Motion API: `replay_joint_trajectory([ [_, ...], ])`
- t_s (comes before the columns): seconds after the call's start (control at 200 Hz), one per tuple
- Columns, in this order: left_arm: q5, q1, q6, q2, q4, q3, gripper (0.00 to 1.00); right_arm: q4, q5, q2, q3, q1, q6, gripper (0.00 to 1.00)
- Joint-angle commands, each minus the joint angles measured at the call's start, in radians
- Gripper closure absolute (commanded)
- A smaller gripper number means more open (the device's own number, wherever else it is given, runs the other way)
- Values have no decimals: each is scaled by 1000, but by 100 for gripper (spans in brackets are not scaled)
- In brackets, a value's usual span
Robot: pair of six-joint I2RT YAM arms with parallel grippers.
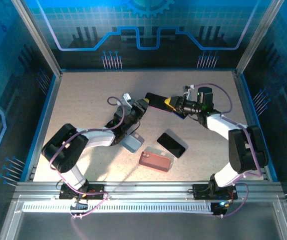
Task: Put the phone into the phone case
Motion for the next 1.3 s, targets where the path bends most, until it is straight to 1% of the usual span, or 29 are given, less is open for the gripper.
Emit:
replay_joint_trajectory([
  [0.0,42,-29,94,-28,21,6,85,-47,23,-33,-3,27,-57,100],
  [0.085,47,-29,114,-36,-8,11,74,-61,23,-56,-9,27,-62,100],
  [0.155,49,-28,137,-46,-36,15,70,-84,27,-77,-14,27,-70,100],
  [0.29,48,-15,179,-77,-117,13,54,-114,45,-113,-25,25,-94,100],
  [0.31,47,-11,182,-84,-135,10,52,-144,48,-118,-25,24,-96,100],
  [0.43,57,43,197,-127,-254,-14,50,-173,44,-131,-26,12,-109,100],
  [0.505,66,81,239,-150,-325,-23,50,-196,36,-133,-20,2,-120,100],
  [0.55,64,104,270,-153,-397,-9,49,-211,34,-134,-16,-4,-130,100],
  [0.6,76,133,305,-140,-482,24,49,-229,34,-136,-12,-11,-140,100],
  [0.725,126,199,401,-41,-648,141,56,-247,31,-142,-12,-37,-155,100],
  [0.77,133,217,425,5,-702,195,59,-259,30,-143,-10,-48,-160,100],
  [0.835,113,231,450,77,-770,271,66,-275,29,-147,-9,-62,-169,100],
  [0.926,121,247,488,174,-805,364,70,-296,35,-157,-11,-78,-182,100],
  [1.006,123,255,503,246,-843,442,75,-319,37,-160,-12,-90,-198,100],
  [1.051,121,257,511,284,-863,482,76,-325,36,-160,-13,-98,-203,100],
  [1.101,121,261,517,322,-889,520,79,-334,34,-161,-12,-104,-211,100],
  [1.296,138,266,514,427,-959,614,81,-343,26,-165,-22,-128,-216,100],
])
